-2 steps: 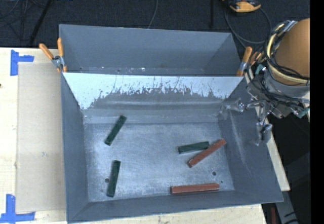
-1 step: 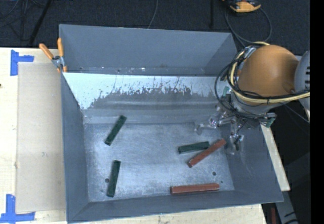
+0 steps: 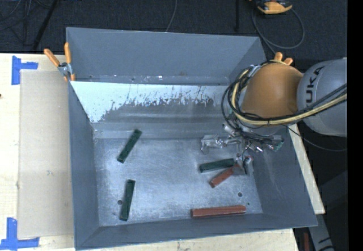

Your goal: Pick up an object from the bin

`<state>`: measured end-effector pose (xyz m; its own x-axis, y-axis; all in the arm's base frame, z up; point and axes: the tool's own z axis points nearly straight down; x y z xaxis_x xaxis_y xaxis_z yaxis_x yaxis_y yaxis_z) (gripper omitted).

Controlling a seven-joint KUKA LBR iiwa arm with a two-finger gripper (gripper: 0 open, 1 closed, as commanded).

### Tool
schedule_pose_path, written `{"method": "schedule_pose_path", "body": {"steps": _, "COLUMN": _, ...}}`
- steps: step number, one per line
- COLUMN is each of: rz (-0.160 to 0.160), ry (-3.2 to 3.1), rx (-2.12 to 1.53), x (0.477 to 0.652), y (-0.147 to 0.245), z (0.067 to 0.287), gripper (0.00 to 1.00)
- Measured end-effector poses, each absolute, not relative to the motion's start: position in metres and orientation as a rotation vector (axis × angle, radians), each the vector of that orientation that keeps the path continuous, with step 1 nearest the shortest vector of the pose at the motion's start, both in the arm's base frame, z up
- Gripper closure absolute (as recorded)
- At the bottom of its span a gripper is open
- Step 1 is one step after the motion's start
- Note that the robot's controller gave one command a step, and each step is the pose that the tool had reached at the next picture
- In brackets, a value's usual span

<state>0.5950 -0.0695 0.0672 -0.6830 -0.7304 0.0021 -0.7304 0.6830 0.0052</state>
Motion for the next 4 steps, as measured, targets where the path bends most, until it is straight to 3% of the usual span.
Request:
{"method": "schedule_pose_path", "body": {"steps": 1, "rz": 0.001, "ry": -2.884, "rx": 1.242, "x": 0.597, "y": -0.072, "z": 0.074, "gripper": 1.00}}
{"method": "schedule_pose_path", "body": {"steps": 2, "rz": -0.002, "ry": -2.889, "rx": 1.242, "x": 0.597, "y": -0.071, "z": 0.071, "gripper": 0.00}}
{"method": "schedule_pose_path", "body": {"steps": 3, "rz": 0.001, "ry": -2.886, "rx": 1.235, "x": 0.597, "y": -0.073, "z": 0.074, "gripper": 1.00}}
{"method": "schedule_pose_path", "body": {"steps": 4, "rz": 0.006, "ry": -2.863, "rx": 1.313, "x": 0.588, "y": -0.076, "z": 0.213, "gripper": 1.00}}
